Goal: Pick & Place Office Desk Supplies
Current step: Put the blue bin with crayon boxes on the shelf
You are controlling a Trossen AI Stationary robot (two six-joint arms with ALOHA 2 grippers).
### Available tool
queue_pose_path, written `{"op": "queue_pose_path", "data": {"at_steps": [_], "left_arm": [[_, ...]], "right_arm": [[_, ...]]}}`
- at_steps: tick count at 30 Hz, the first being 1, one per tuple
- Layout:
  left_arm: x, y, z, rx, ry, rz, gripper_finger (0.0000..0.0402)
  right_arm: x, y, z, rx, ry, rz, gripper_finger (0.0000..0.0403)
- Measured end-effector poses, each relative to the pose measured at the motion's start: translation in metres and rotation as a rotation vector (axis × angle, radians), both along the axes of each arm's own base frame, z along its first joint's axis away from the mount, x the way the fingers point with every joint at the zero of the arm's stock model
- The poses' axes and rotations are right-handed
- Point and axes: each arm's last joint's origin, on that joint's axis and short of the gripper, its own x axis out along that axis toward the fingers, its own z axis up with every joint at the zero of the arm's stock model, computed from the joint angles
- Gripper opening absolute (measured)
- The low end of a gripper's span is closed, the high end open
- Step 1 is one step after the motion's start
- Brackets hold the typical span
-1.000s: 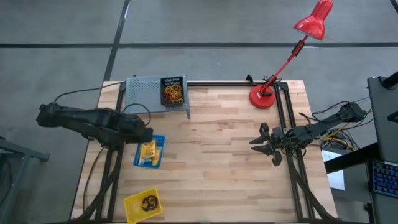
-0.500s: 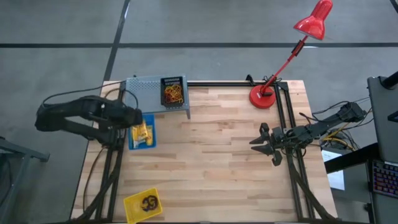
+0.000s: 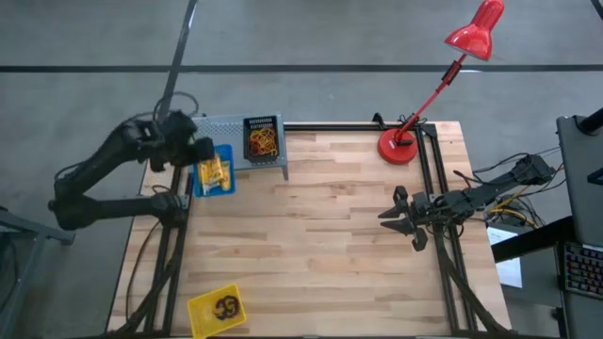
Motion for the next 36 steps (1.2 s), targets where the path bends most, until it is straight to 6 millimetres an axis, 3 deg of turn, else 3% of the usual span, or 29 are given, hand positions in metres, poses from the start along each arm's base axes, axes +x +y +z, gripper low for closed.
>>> {"op": "queue_pose_path", "data": {"at_steps": [8, 16, 22, 29, 36], "left_arm": [[-0.006, 0.052, -0.008, 0.008, 0.011, -0.038, 0.0012], [0.011, 0.09, -0.027, -0.011, 0.051, -0.122, 0.0012], [0.013, 0.107, -0.034, 0.002, 0.039, -0.09, 0.0012], [0.014, 0.11, -0.032, 0.014, 0.005, -0.033, 0.0012], [0.015, 0.111, -0.013, 0.052, -0.045, -0.065, 0.0012]], "right_arm": [[0.0, 0.0, 0.0, 0.0, 0.0, 0.0, 0.011], [0.0, 0.0, 0.0, 0.0, 0.0, 0.0, 0.0107], [0.0, 0.0, 0.0, 0.0, 0.0, 0.0, 0.01], [0.0, 0.0, 0.0, 0.0, -0.001, 0.0, 0.0104], [0.0, 0.0, 0.0, 0.0, 0.0, 0.0, 0.0099]]}}
